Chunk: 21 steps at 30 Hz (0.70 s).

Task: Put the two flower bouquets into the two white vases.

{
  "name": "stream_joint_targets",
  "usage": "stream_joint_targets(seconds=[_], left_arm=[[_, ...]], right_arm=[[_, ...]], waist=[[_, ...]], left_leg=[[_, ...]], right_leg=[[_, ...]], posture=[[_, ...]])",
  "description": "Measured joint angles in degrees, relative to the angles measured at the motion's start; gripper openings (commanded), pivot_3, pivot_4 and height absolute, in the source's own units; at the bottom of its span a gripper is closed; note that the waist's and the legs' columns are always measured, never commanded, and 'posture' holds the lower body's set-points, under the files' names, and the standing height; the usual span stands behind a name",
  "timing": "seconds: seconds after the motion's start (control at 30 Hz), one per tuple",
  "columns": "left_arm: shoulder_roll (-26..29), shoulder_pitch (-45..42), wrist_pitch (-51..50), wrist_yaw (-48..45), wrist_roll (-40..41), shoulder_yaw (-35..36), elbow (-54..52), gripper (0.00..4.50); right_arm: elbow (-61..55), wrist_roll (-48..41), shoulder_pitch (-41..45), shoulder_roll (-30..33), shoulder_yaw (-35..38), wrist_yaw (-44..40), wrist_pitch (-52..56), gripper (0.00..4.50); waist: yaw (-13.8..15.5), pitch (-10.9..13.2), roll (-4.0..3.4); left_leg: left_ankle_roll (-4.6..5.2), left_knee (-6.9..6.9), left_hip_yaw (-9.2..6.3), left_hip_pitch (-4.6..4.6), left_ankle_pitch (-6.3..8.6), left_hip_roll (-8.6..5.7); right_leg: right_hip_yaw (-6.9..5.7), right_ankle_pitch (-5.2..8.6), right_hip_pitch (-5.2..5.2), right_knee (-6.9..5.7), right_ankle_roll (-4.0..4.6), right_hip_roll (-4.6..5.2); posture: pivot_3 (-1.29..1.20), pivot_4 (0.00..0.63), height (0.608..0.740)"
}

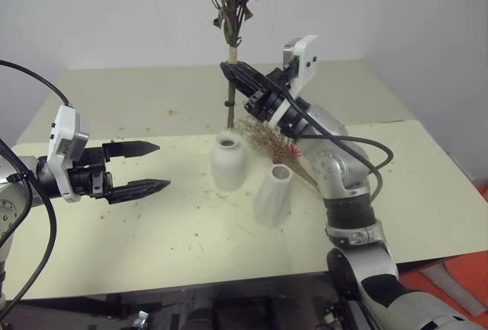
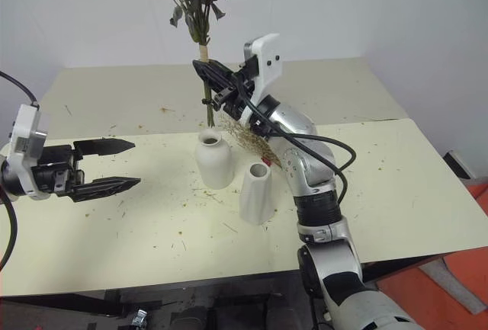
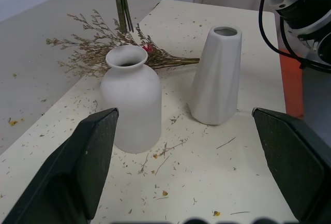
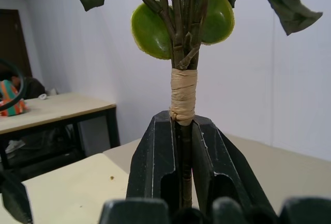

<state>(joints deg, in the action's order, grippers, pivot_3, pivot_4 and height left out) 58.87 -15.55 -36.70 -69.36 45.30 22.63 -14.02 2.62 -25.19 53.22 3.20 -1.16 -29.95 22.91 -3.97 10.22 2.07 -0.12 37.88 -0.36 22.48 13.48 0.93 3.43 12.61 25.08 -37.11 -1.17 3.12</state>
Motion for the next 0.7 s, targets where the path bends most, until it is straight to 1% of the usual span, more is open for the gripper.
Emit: stream_joint_targets(seconds=[0.23,0.7], left_arm=[[0.0,0.62,-0.13,0.32,0.04,0.08,-0.48,4.5],[0.0,1.69,-0.92,0.87,0.07,0.99,-1.28,4.5]], right_arm=[[1.46,0.48,-0.4,-0.81,-1.37,-0.28,0.05,0.18],[4.14,3.15,-4.27,-0.88,-2.83,-1.24,-0.33,0.18]], waist=[[0.01,0.0,0.0],[-0.03,0.0,0.0]], left_leg=[[0.0,0.0,0.0,0.01,0.0,-0.01],[0.0,0.0,0.0,0.01,0.0,0.0]], right_leg=[[0.0,0.0,0.01,0.0,0.0,0.01],[0.0,0.0,0.02,0.01,0.0,0.0]], posture=[[0.0,0.15,0.74],[0.0,0.15,0.74]])
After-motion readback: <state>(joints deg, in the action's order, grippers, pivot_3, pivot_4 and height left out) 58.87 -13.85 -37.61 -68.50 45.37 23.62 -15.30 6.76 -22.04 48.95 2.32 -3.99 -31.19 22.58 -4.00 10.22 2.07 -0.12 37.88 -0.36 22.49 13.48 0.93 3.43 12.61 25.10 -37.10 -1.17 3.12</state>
